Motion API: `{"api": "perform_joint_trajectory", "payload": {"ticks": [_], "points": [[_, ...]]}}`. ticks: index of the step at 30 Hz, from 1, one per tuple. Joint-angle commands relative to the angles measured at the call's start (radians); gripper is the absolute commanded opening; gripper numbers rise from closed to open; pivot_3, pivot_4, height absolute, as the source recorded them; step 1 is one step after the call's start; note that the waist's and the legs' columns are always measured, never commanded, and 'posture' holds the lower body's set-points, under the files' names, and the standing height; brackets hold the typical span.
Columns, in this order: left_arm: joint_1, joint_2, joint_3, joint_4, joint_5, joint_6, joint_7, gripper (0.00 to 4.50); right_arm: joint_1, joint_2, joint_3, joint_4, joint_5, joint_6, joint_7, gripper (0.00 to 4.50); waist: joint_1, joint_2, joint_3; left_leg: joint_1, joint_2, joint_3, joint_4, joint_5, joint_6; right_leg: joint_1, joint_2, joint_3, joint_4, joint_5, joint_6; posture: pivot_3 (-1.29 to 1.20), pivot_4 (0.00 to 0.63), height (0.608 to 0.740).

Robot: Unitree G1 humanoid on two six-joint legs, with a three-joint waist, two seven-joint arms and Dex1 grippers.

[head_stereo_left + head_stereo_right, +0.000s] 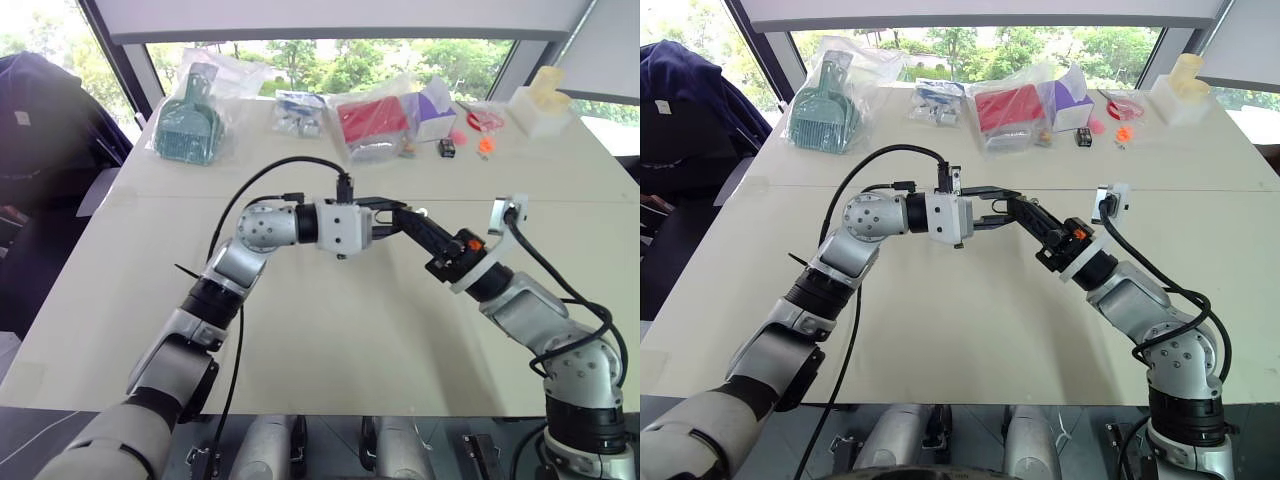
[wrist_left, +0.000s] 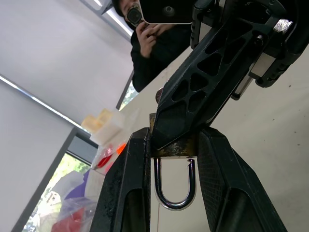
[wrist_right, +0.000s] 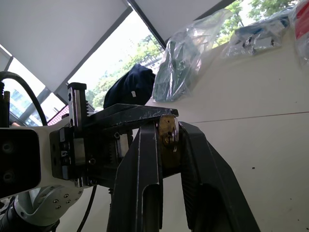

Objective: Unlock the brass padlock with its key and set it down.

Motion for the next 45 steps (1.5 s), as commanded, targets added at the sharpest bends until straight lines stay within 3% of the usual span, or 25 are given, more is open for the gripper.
{"api": "perform_joint_trajectory", "payload": {"ticks": [1,7,10,14,29,37,41,45], "points": [[-0.027,-0.003,0.026,-0.006,-0.019,0.025,0.011,1.78,0.012,0.003,-0.017,-0.027,0.003,-0.005,0.010,0.00,0.000,0.000,0.000,0.000,0.000,0.000,0.000,0.000,0.000,0.000,0.000,0.000,0.000,0.000,0.000,0.00,0.150,0.735],[-0.039,0.000,0.061,-0.005,-0.088,0.199,-0.022,4.18,0.018,0.002,-0.015,-0.029,-0.012,-0.004,0.017,0.00,0.000,0.000,0.000,0.000,0.000,0.000,0.000,0.000,0.000,0.000,0.000,0.000,0.000,0.000,0.000,0.00,0.150,0.735],[-0.046,0.005,0.111,-0.030,-0.213,0.402,-0.082,4.18,0.022,0.000,-0.021,-0.024,-0.019,-0.007,0.017,0.00,-0.002,0.000,0.000,0.000,0.000,0.000,0.000,0.000,0.000,0.000,0.000,0.000,0.000,0.000,0.000,0.00,0.150,0.735],[-0.068,0.015,0.158,-0.014,-0.266,0.501,-0.100,4.18,0.016,-0.001,-0.029,-0.017,-0.020,-0.007,0.016,0.00,-0.002,0.000,0.000,0.000,0.000,0.000,0.000,0.000,0.000,0.000,0.000,0.000,0.000,0.000,0.000,0.00,0.150,0.735],[-0.080,-0.022,0.166,0.030,-0.241,0.473,-0.091,4.18,0.020,0.024,-0.022,-0.026,-0.030,-0.007,0.011,0.00,0.000,0.000,0.000,0.000,0.000,0.000,0.000,0.000,0.000,0.000,0.000,0.000,0.000,0.000,0.000,0.00,0.150,0.735],[-0.125,-0.001,0.286,-0.059,-0.469,0.810,-0.141,4.18,0.033,0.020,-0.031,-0.026,-0.036,-0.010,0.012,0.00,-0.005,0.000,0.000,0.000,0.000,0.000,0.000,0.000,-0.001,0.000,0.001,0.000,0.000,0.000,0.000,0.00,0.150,0.735],[-0.185,-0.011,0.310,0.042,-0.446,0.783,-0.098,4.18,0.026,0.020,-0.027,-0.022,-0.034,-0.007,0.020,0.00,0.000,0.000,0.000,0.000,0.000,-0.001,0.000,0.001,-0.001,0.001,0.001,0.000,0.000,0.000,0.000,0.00,0.150,0.735],[-0.209,-0.029,0.259,0.163,-0.345,0.659,-0.078,4.18,0.020,0.022,-0.024,-0.027,-0.030,-0.006,0.020,0.00,0.000,0.000,0.000,0.000,-0.001,-0.001,0.000,0.001,-0.001,0.001,0.001,0.000,0.000,0.000,0.000,0.00,0.150,0.735]]}}
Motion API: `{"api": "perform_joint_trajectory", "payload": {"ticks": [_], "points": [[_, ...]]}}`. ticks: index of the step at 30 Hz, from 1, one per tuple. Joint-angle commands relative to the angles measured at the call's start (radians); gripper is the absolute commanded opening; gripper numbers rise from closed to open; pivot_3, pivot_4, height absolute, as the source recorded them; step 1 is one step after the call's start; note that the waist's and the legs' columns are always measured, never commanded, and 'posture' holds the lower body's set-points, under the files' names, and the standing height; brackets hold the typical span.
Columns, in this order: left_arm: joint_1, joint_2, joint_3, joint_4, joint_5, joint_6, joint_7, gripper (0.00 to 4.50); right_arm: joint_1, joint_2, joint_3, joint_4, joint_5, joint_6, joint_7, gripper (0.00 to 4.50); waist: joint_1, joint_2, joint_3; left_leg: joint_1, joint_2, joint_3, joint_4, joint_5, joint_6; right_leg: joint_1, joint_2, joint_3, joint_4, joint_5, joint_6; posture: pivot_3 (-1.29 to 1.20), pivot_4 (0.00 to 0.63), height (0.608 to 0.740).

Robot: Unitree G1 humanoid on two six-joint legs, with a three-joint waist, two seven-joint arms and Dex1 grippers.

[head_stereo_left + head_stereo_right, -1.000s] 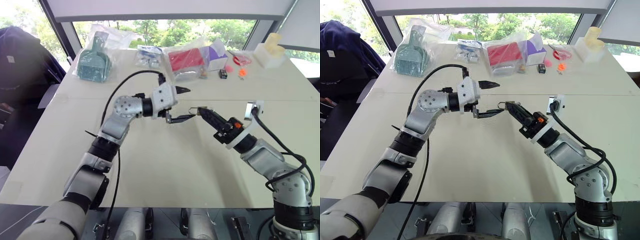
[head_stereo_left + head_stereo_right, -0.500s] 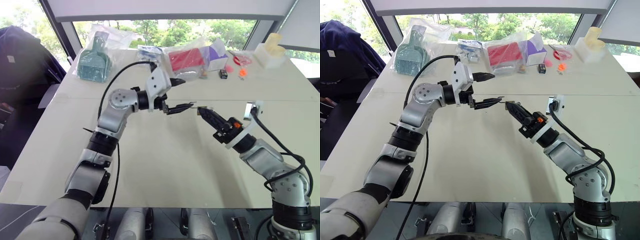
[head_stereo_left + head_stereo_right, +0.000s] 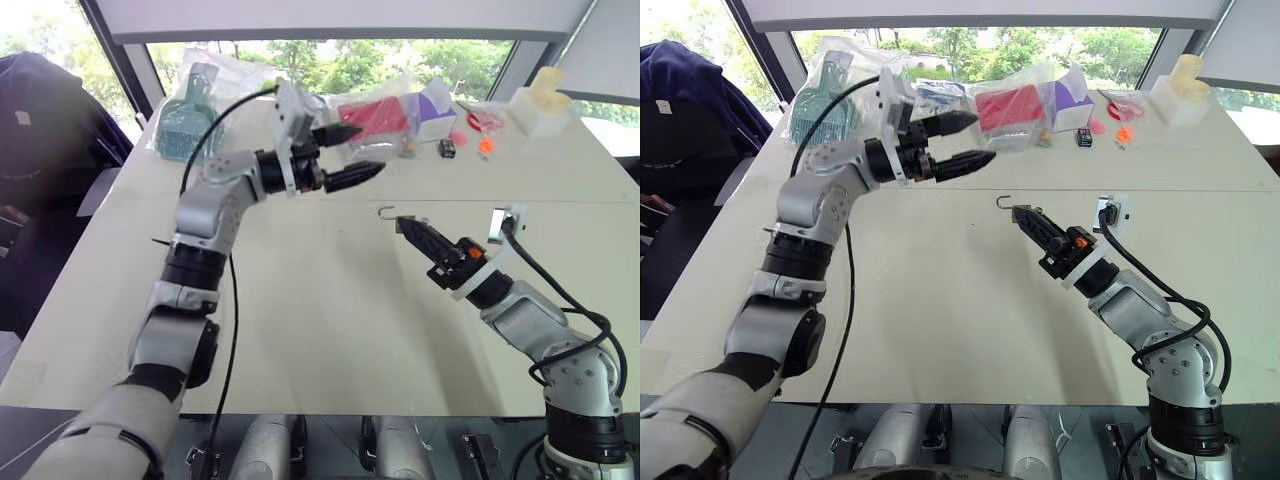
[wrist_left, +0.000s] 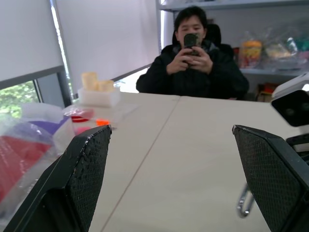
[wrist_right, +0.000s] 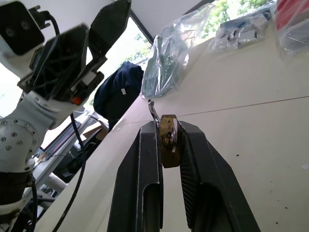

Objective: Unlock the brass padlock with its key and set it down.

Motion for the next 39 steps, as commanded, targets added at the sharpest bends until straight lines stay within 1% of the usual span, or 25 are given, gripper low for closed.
{"api": "perform_joint_trajectory", "payload": {"ticks": [1,5,9,14,18,28,35,39], "points": [[-0.024,-0.021,-0.035,0.078,0.068,-0.100,0.007,4.18,-0.016,0.004,-0.012,-0.030,0.012,-0.007,0.010,0.00,0.000,0.000,0.000,0.000,0.000,0.000,0.000,0.000,0.000,0.000,0.000,0.000,0.000,0.000,0.000,0.00,0.150,0.735],[-0.038,-0.055,-0.060,0.159,0.100,-0.164,-0.031,4.18,-0.013,0.004,-0.013,-0.046,0.024,-0.006,0.008,0.00,0.000,0.000,0.000,0.000,0.000,0.000,0.000,0.000,0.000,0.000,0.000,0.000,0.000,0.000,0.000,0.00,0.150,0.735],[-0.055,-0.088,-0.053,0.207,0.094,-0.197,-0.067,4.18,-0.011,0.003,-0.015,-0.053,0.029,-0.007,0.005,0.00,-0.001,0.000,0.000,0.000,0.000,0.000,0.000,0.000,0.000,-0.001,0.000,0.000,0.000,0.000,0.000,0.00,0.150,0.735],[-0.042,-0.091,-0.056,0.175,0.083,-0.182,-0.124,4.18,-0.007,0.003,-0.020,-0.052,0.027,-0.012,0.000,0.00,-0.001,0.000,0.000,0.000,0.000,0.000,0.000,0.000,0.000,-0.001,-0.001,0.000,0.000,0.000,0.000,0.00,0.150,0.735],[-0.005,-0.063,-0.058,0.101,0.073,-0.132,-0.164,4.18,-0.005,0.006,-0.023,-0.050,0.027,-0.015,-0.003,0.00,-0.002,0.000,0.000,0.000,0.000,0.000,0.000,0.000,0.000,-0.001,-0.001,0.000,0.000,0.000,0.000,0.00,0.150,0.735],[0.076,-0.031,-0.080,-0.015,0.069,-0.055,-0.197,4.18,-0.027,0.016,-0.021,-0.026,0.024,-0.016,-0.003,0.00,0.000,0.000,0.000,0.000,0.000,0.000,0.000,0.000,0.000,-0.001,-0.001,0.000,0.000,0.000,-0.001,0.00,0.150,0.735],[0.063,-0.050,-0.094,0.046,0.110,-0.113,-0.162,4.18,-0.026,0.014,-0.017,-0.040,0.043,-0.004,-0.005,0.00,-0.001,0.000,0.000,0.000,0.000,0.000,0.000,0.000,0.000,-0.001,-0.001,0.000,0.000,0.000,-0.001,0.00,0.150,0.735],[0.031,-0.077,-0.105,0.149,0.163,-0.238,-0.132,4.18,-0.015,0.011,-0.010,-0.051,0.053,0.001,0.002,0.00,0.000,0.000,0.000,0.000,0.000,0.000,0.000,0.000,0.000,-0.001,-0.001,0.000,0.000,0.000,-0.001,0.00,0.150,0.735]]}}
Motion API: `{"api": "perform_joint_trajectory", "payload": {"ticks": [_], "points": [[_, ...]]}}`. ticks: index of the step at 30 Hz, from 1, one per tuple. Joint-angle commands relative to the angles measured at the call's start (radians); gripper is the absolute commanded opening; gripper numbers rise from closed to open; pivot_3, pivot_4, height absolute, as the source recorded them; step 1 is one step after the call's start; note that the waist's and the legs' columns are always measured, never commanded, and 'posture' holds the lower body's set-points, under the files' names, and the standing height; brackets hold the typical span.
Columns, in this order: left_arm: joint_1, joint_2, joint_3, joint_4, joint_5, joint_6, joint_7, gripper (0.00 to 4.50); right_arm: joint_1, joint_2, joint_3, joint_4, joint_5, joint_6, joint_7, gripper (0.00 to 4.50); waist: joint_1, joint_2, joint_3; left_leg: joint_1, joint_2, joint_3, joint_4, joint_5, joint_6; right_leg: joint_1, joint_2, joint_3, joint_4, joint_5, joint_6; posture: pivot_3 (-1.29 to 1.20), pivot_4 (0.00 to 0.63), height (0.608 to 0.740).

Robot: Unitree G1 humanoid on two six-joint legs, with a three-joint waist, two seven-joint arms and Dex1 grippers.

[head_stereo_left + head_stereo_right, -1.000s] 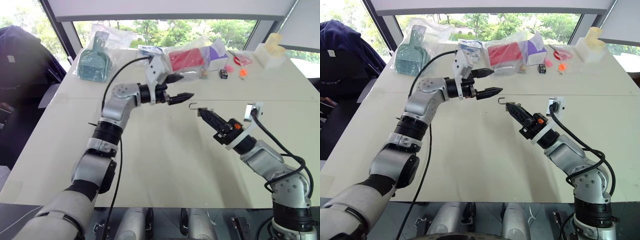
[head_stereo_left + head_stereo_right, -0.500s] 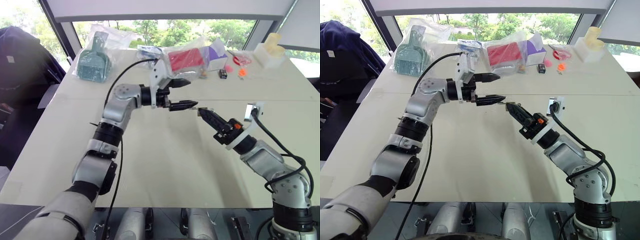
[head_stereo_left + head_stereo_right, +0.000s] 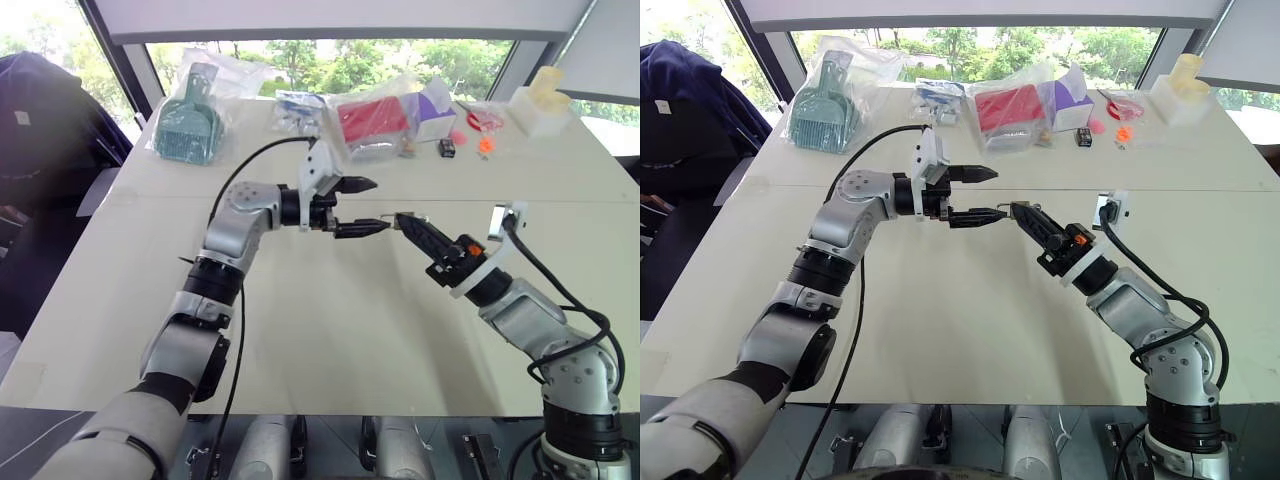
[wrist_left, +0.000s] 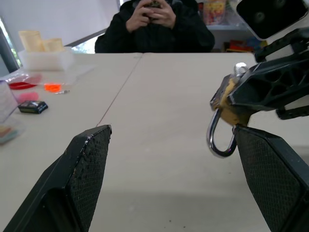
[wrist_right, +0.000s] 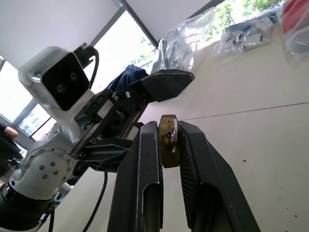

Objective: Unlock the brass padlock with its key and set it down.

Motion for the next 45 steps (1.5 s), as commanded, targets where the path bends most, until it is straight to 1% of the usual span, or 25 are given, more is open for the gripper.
{"api": "perform_joint_trajectory", "payload": {"ticks": [1,5,8,13,17,21,24,26,27,31,32,35,37,38,40,42,43,44,45], "points": [[-0.055,-0.025,-0.005,0.063,0.033,-0.098,0.022,4.18,-0.004,0.002,-0.008,-0.047,0.024,-0.002,0.009,0.00,0.000,0.000,0.000,0.000,0.000,0.000,0.000,0.000,0.000,0.000,0.000,0.000,0.000,0.000,0.000,0.00,0.150,0.735],[-0.092,-0.060,0.001,0.152,0.052,-0.179,0.049,4.18,0.007,0.002,-0.007,-0.064,0.038,-0.002,0.004,0.00,0.001,0.000,0.000,0.000,0.000,0.000,0.000,0.000,0.000,0.000,0.000,0.000,0.000,0.000,0.000,0.00,0.150,0.735],[-0.117,-0.077,0.016,0.194,0.046,-0.200,0.061,4.18,0.021,0.001,-0.006,-0.074,0.041,-0.002,-0.001,0.00,0.000,0.000,0.000,0.000,0.000,0.000,0.000,0.000,0.000,0.000,0.000,0.000,0.000,0.000,0.000,0.00,0.150,0.735],[-0.129,-0.077,0.028,0.232,0.048,-0.229,0.081,4.18,0.036,0.003,-0.009,-0.084,0.044,-0.008,-0.014,0.00,-0.001,0.000,0.000,0.000,0.000,0.000,0.000,0.000,0.000,0.000,0.000,0.000,0.000,0.000,0.001,0.00,0.150,0.735],[-0.137,-0.074,0.052,0.259,0.066,-0.275,0.164,4.18,0.037,0.004,-0.005,-0.081,0.043,-0.009,-0.014,0.00,0.001,0.000,0.000,0.000,0.000,0.000,0.000,0.000,0.000,0.000,0.000,0.000,0.000,0.000,0.001,0.00,0.150,0.735],[-0.100,-0.056,0.033,0.216,0.057,-0.225,0.122,4.18,0.028,0.007,-0.002,-0.060,0.030,-0.010,-0.017,0.00,0.000,0.000,0.000,0.000,0.000,0.000,0.000,0.000,0.000,0.000,0.000,0.000,0.000,0.001,0.001,0.00,0.150,0.735],[-0.037,-0.005,0.011,0.165,0.074,-0.166,0.090,4.18,0.015,0.007,0.009,-0.013,-0.024,-0.008,-0.052,0.00,-0.004,0.000,0.000,0.000,0.000,0.000,0.000,0.000,0.000,0.000,0.000,0.000,0.000,0.001,0.001,0.00,0.150,0.735],[0.022,0.047,0.007,0.114,0.085,-0.128,0.087,4.18,0.007,0.012,0.030,0.066,-0.093,0.003,-0.094,0.00,-0.022,0.000,0.000,0.000,0.000,0.000,0.000,0.000,0.000,0.000,0.000,0.000,0.000,0.001,0.001,0.00,0.150,0.735],[0.049,0.064,0.011,0.081,0.082,-0.098,0.093,4.18,0.009,0.009,0.043,0.089,-0.118,0.010,-0.087,0.00,-0.026,0.000,0.000,0.001,0.000,0.000,-0.001,0.000,0.000,0.000,0.000,0.000,0.001,0.000,0.001,0.00,0.150,0.735],[0.237,0.173,0.011,-0.279,-0.033,0.184,0.016,4.18,-0.008,0.044,0.060,0.172,-0.090,0.076,-0.085,0.00,-0.034,0.001,0.000,0.000,0.001,0.000,-0.002,0.000,-0.001,-0.002,0.000,0.000,0.002,0.001,0.001,0.00,0.150,0.735],[0.274,0.203,0.006,-0.360,-0.058,0.243,-0.001,4.18,-0.020,0.047,0.059,0.191,-0.093,0.092,-0.092,0.00,-0.034,0.001,0.001,0.000,0.001,0.000,-0.002,0.003,-0.005,-0.002,0.000,0.000,0.002,0.001,0.001,0.00,0.150,0.735],[0.347,0.268,0.007,-0.540,-0.109,0.369,-0.013,4.18,-0.052,0.036,0.066,0.232,-0.114,0.143,-0.089,0.00,-0.029,0.001,0.001,-0.001,0.001,0.000,-0.001,0.004,-0.007,-0.002,-0.001,0.000,0.001,-0.001,-0.002,0.00,0.150,0.735],[0.373,0.290,0.009,-0.611,-0.126,0.414,0.002,4.18,-0.068,0.022,0.073,0.248,-0.124,0.179,-0.073,0.00,-0.025,0.001,0.000,0.000,0.000,0.000,-0.001,0.003,-0.007,-0.001,-0.001,0.000,0.000,-0.001,-0.003,0.00,0.150,0.735],[0.381,0.297,0.009,-0.636,-0.131,0.427,0.011,4.18,-0.075,0.014,0.076,0.254,-0.129,0.196,-0.065,0.00,-0.025,0.001,0.000,0.000,0.000,-0.001,-0.001,0.002,-0.004,-0.001,-0.001,0.000,0.000,-0.001,-0.003,0.00,0.150,0.735],[0.392,0.304,0.012,-0.668,-0.137,0.449,0.032,4.18,-0.088,0.005,0.081,0.273,-0.147,0.228,-0.062,0.00,-0.026,0.001,0.000,0.000,0.000,-0.001,-0.001,0.001,-0.003,-0.001,-0.001,0.000,0.000,-0.001,-0.003,0.00,0.150,0.735],[0.396,0.301,0.014,-0.681,-0.135,0.455,0.058,4.23,-0.102,-0.023,0.088,0.296,-0.190,0.251,-0.045,1.00,-0.027,0.001,0.000,0.000,0.000,-0.001,-0.001,0.001,-0.003,-0.001,0.000,0.000,0.001,-0.001,-0.003,0.00,0.150,0.735],[0.397,0.297,0.018,-0.681,-0.136,0.456,0.070,4.23,-0.104,-0.044,0.091,0.298,-0.216,0.255,-0.032,1.32,-0.027,0.001,0.000,0.000,0.000,-0.001,-0.002,0.002,-0.004,-0.001,0.000,0.000,0.001,-0.001,-0.003,0.00,0.150,0.735],[0.397,0.294,0.019,-0.679,-0.134,0.454,0.082,4.23,-0.099,-0.077,0.100,0.288,-0.248,0.255,-0.006,1.77,-0.026,0.001,0.000,0.000,0.000,-0.001,-0.002,0.004,-0.008,-0.001,0.000,0.000,0.001,-0.001,-0.003,0.00,0.150,0.735],[0.397,0.293,0.019,-0.677,-0.136,0.454,0.088,4.23,-0.091,-0.105,0.099,0.273,-0.271,0.251,0.015,2.24,-0.025,0.002,0.000,0.000,0.000,0.000,-0.002,0.004,-0.008,-0.001,0.000,0.000,0.001,-0.001,-0.003,0.00,0.150,0.735]]}}
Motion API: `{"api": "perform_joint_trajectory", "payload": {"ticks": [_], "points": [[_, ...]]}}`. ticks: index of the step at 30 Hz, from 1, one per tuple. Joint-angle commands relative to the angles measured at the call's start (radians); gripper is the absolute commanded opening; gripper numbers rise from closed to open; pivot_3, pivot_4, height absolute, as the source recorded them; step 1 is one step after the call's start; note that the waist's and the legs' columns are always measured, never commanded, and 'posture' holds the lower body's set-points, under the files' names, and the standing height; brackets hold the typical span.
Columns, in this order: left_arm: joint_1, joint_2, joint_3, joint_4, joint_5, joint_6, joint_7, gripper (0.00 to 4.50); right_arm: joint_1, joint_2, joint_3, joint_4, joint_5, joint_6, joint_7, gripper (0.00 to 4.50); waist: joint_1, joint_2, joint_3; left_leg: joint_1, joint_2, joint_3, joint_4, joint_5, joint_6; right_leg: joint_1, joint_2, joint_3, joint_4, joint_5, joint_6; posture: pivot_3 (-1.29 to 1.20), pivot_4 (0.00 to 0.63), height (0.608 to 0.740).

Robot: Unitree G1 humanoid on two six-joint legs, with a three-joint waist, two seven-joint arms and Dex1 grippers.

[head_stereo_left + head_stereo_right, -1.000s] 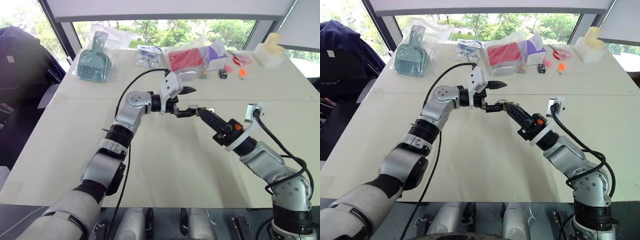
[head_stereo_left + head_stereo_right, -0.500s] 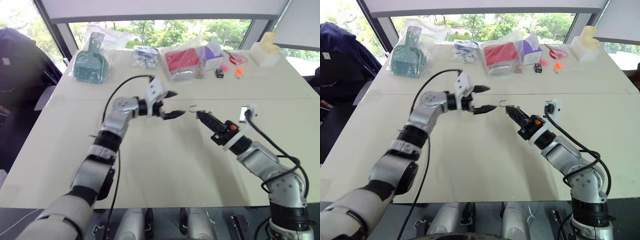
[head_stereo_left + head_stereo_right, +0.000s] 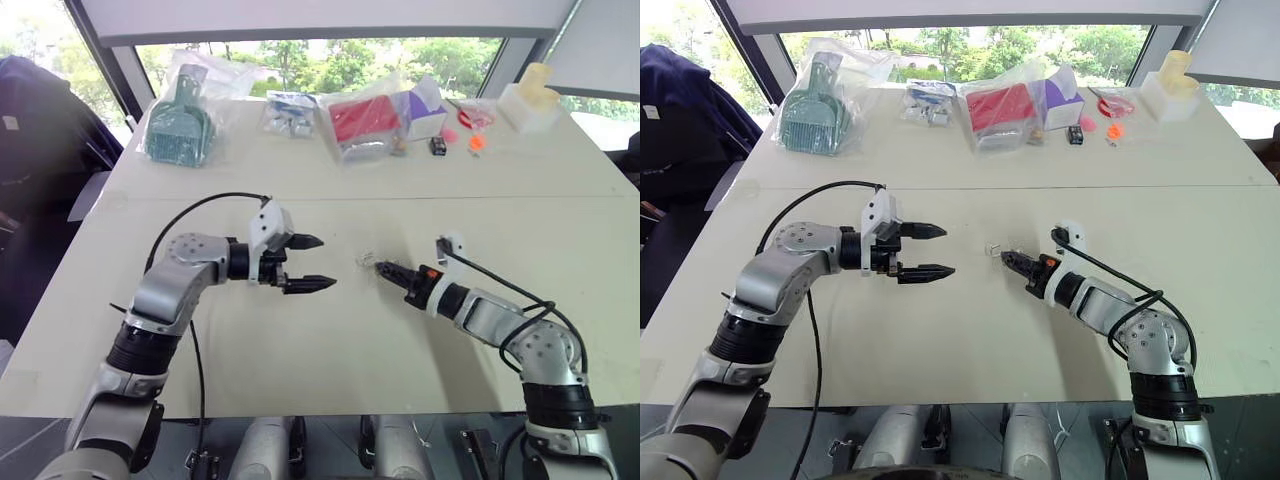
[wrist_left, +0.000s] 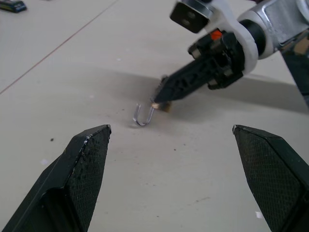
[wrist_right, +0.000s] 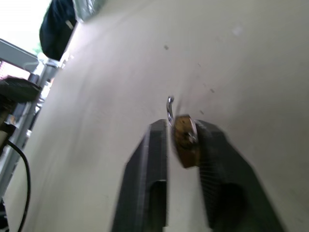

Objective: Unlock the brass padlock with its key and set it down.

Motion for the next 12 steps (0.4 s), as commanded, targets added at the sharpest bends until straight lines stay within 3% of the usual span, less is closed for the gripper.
{"api": "perform_joint_trajectory", "payload": {"ticks": [1,4,5,8,12], "points": [[-0.002,0.003,0.015,-0.026,-0.015,-0.003,0.026,4.23,0.003,-0.091,-0.012,-0.059,-0.086,-0.007,0.073,2.87,0.001,0.000,0.000,0.000,0.000,0.000,0.000,0.000,0.000,0.000,0.000,0.000,0.000,0.000,0.000,0.00,0.150,0.735],[0.005,0.013,0.017,-0.022,-0.021,-0.009,0.025,4.23,0.032,-0.177,-0.007,-0.121,-0.140,-0.007,0.134,4.22,0.003,0.000,0.000,0.000,0.000,0.000,0.000,-0.001,0.002,0.001,0.000,0.000,0.000,0.000,0.000,0.00,0.150,0.735],[0.013,0.018,0.020,-0.023,-0.024,-0.006,0.025,4.23,0.050,-0.217,-0.025,-0.156,-0.146,0.000,0.157,4.46,0.003,0.000,0.000,0.000,0.000,0.000,0.000,-0.002,0.004,0.001,0.000,0.000,0.000,0.000,0.000,0.00,0.150,0.735],[0.037,0.035,0.029,-0.026,-0.031,-0.004,0.025,4.23,0.129,-0.332,-0.111,-0.233,-0.177,-0.025,0.233,4.46,0.001,0.000,0.000,0.000,0.000,0.000,0.000,-0.003,0.005,0.001,0.000,0.000,0.000,0.000,0.000,0.00,0.150,0.735],[0.073,0.055,0.036,-0.035,-0.044,0.011,0.035,4.23,0.267,-0.367,-0.282,-0.285,-0.162,-0.099,0.354,4.46,0.003,0.000,0.000,0.000,0.000,0.000,0.000,-0.003,0.006,0.001,0.000,0.000,-0.001,0.000,0.001,0.00,0.150,0.735]]}}
